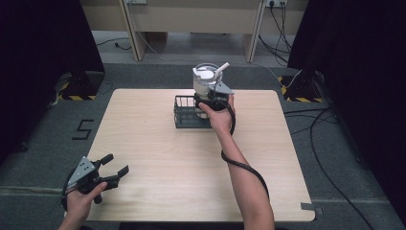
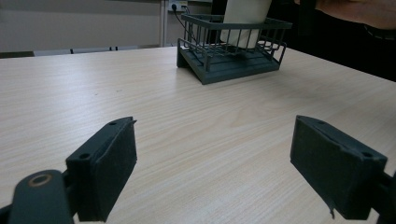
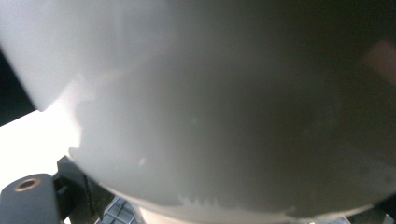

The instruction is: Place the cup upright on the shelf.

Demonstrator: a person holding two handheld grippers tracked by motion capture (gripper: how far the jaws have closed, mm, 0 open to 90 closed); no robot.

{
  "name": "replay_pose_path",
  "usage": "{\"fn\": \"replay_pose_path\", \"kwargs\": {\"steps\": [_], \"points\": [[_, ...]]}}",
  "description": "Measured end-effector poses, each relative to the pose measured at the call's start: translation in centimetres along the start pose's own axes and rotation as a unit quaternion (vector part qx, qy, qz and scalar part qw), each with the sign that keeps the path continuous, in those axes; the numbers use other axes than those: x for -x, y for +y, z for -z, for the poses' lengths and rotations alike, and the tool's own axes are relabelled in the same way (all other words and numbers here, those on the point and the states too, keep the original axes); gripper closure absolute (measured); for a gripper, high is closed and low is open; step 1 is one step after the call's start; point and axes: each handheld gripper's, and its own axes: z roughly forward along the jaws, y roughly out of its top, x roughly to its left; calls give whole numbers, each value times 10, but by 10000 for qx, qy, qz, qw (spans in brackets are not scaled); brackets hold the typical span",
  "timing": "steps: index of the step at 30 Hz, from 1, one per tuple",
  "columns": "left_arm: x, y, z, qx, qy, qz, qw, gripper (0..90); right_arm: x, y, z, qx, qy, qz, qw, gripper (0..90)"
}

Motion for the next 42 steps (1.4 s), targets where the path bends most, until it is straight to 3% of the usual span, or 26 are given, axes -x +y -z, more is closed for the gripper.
{"fn": "replay_pose_path", "kwargs": {"steps": [16, 42], "points": [[0, 0, 0, -10, -4, 5, 10000, 141, 0, -6, -1, -32, -4, -14, 10000, 108], [1, 0, -1, -15, -25, 3, 10000, 141, -3, -14, -1, 214, -79, 3, 9997, 101]]}}
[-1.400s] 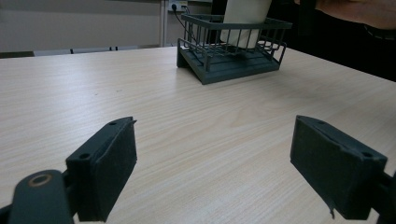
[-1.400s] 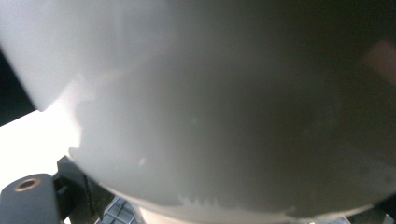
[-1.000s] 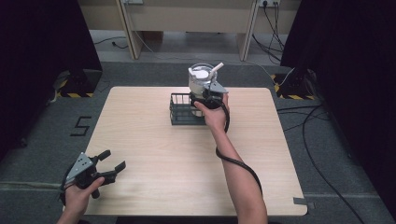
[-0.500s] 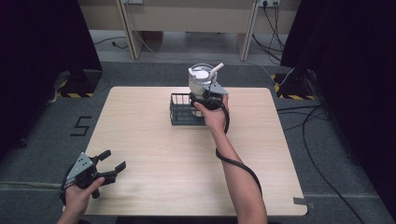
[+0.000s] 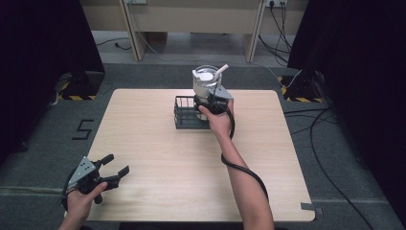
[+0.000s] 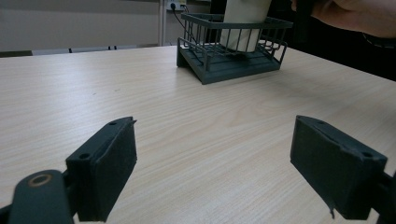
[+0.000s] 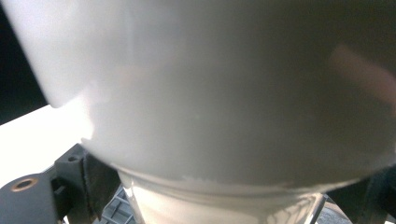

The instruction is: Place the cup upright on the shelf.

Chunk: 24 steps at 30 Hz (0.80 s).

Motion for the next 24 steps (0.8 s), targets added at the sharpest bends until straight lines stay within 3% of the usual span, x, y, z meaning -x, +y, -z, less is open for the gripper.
{"fn": "replay_pose_path", "kwargs": {"steps": [24], "points": [[0, 0, 0, -7, 0, -25, 10000, 141, -4, -7, 5, 170, -95, -65, 9998, 84]]}}
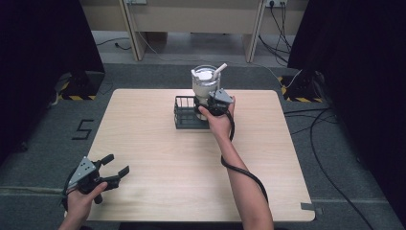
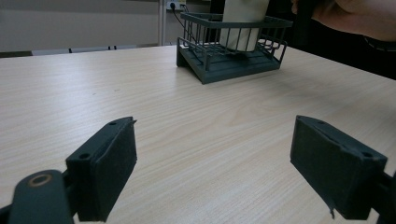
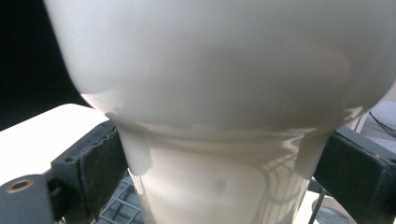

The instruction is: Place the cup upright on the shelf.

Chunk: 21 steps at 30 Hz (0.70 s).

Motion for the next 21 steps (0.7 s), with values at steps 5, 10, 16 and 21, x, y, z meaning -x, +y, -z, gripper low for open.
{"fn": "replay_pose_path", "kwargs": {"steps": [5, 10, 16, 21], "points": [[0, 0, 0, 3, -2, 1, 10000, 141, 0, -1, 3, 19, -9, 15, 10000, 93], [0, 0, 0, 0, -3, -1, 10000, 141, -1, -1, 5, 22, -21, 34, 10000, 101], [0, 0, 0, 3, -2, -4, 10000, 141, -1, -1, 9, 26, -20, 41, 10000, 110], [0, 0, 0, 1, 0, -8, 10000, 141, -1, -1, 14, 40, -3, 43, 10000, 128]]}}
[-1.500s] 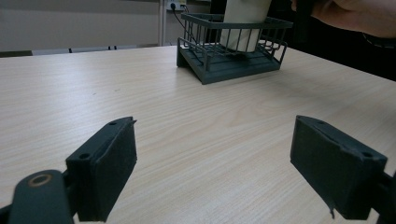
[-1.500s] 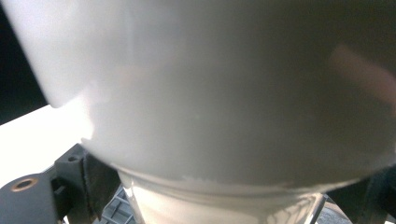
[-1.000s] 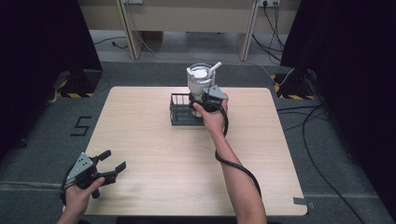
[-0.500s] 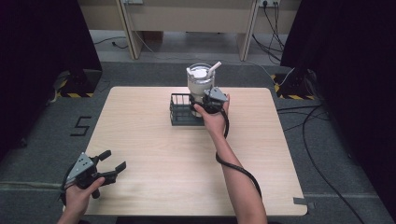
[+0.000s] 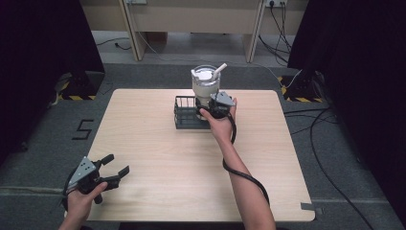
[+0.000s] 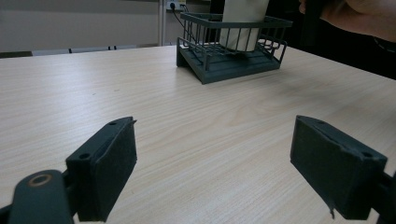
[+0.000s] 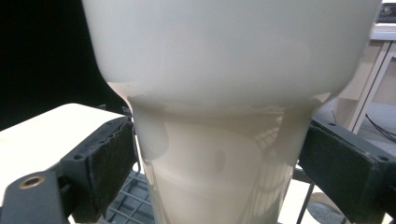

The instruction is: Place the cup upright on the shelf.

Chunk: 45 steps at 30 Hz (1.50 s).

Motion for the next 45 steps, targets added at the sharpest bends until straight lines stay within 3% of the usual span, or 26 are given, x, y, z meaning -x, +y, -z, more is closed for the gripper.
{"fn": "replay_pose_path", "kwargs": {"steps": [15, 25, 36, 40, 45], "points": [[0, 0, 0, 2, -3, -3, 10000, 141, 0, 1, 18, -9, 109, 102, 9999, 149], [1, 0, 0, 2, -6, -10, 10000, 141, 1, 1, 40, 9, 204, 139, 9997, 149], [1, 0, 0, -3, 11, 2, 10000, 141, 0, -8, 72, -128, 379, 108, 9991, 150], [1, 0, 0, -18, 14, -15, 10000, 141, 3, -16, 87, -270, 480, -7, 9985, 152], [1, 0, 0, -27, 22, -16, 10000, 141, 9, -22, 106, -251, 473, -16, 9986, 153]]}}
